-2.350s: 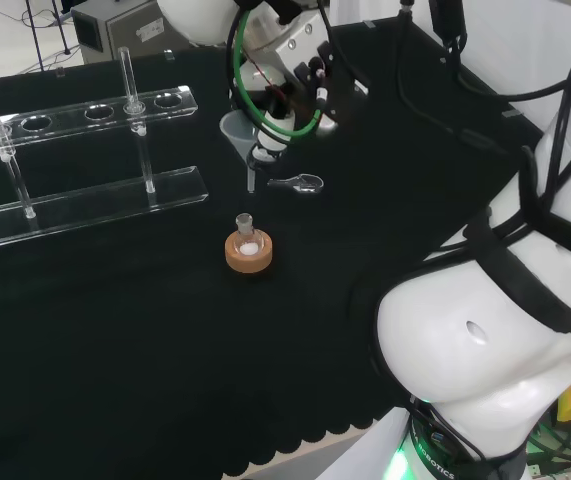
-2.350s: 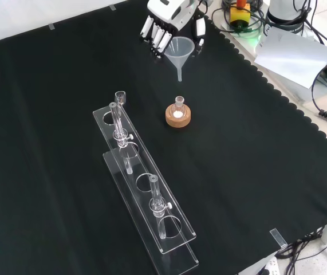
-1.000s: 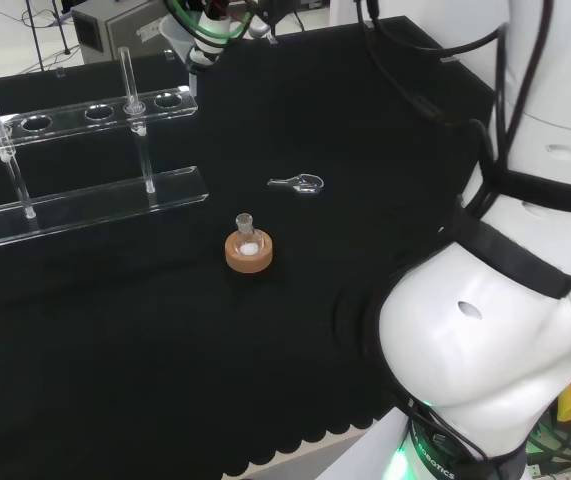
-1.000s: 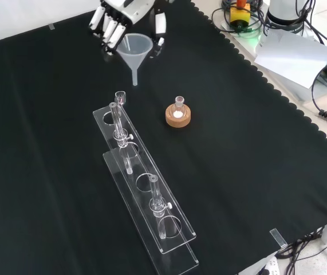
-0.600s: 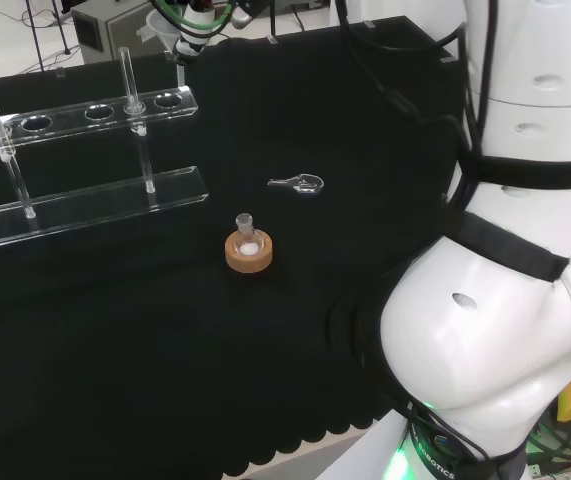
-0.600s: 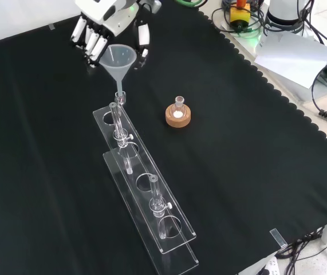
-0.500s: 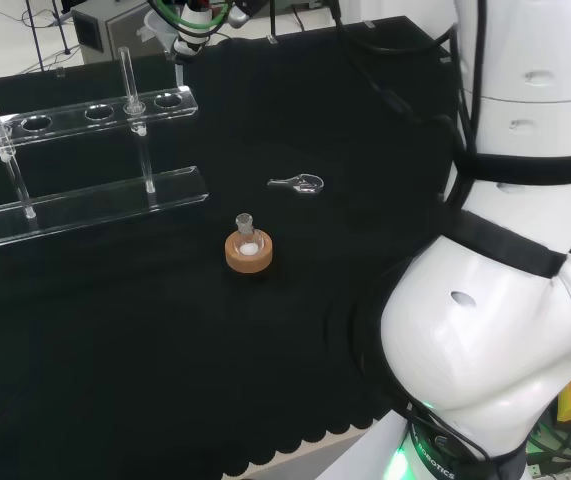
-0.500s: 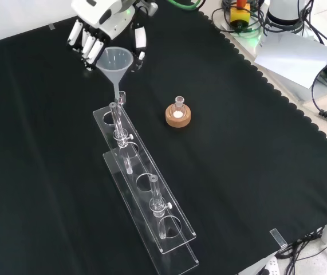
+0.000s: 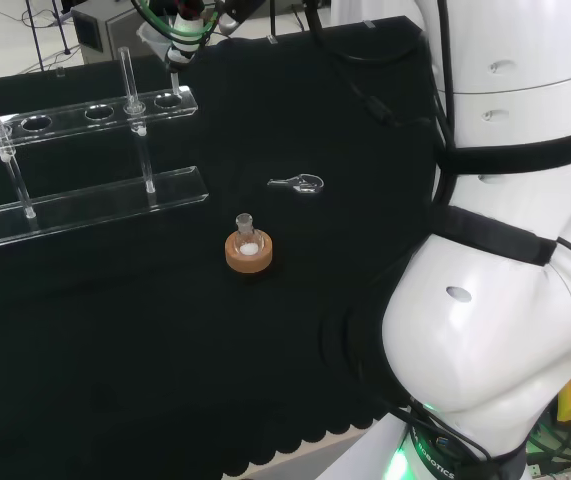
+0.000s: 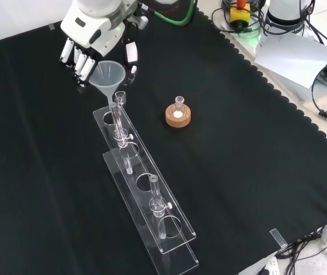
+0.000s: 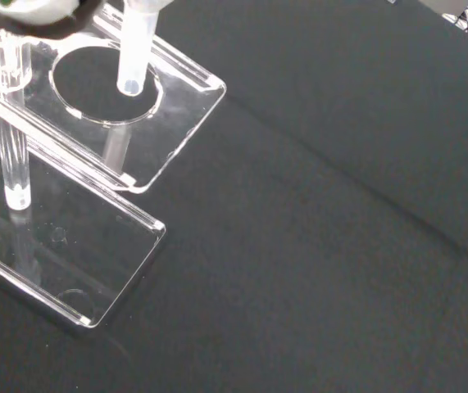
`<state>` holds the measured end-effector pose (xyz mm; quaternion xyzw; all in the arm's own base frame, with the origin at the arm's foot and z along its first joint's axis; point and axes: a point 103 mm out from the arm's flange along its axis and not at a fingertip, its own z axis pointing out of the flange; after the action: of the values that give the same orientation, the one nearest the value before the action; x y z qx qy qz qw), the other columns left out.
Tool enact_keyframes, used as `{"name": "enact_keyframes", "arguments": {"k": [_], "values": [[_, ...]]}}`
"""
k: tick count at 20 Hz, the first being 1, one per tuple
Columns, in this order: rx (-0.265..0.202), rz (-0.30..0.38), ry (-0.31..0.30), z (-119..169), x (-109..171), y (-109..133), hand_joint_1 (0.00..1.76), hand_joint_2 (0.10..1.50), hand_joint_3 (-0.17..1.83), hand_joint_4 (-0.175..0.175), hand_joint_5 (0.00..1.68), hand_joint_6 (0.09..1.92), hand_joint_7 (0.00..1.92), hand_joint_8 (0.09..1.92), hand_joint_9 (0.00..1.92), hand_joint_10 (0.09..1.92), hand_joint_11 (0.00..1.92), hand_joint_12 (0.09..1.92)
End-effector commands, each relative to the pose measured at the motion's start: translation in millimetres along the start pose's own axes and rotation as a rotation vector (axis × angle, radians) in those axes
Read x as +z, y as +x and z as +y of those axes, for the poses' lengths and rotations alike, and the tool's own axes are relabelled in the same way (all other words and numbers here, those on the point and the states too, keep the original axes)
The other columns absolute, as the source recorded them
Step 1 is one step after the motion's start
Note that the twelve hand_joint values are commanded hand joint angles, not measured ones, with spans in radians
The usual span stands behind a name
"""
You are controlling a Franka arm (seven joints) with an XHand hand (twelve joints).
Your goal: Put the funnel back on the funnel stand.
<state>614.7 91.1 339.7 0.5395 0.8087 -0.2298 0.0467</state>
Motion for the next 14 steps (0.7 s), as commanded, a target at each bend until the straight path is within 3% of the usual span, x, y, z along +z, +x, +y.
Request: {"name": "enact_keyframes", "arguments": {"k": [1,14], "values": [[-0.006,-0.001,0.007,5.2,4.0,0.6,0.78,0.66,0.58,-0.016,0.62,0.82,0.73,0.7,1.07,0.49,0.58,1.25],[-0.004,-0.006,0.003,13.0,13.6,5.6,0.79,0.66,0.58,-0.016,0.63,0.84,0.73,0.7,1.06,0.49,0.58,1.25]]}}
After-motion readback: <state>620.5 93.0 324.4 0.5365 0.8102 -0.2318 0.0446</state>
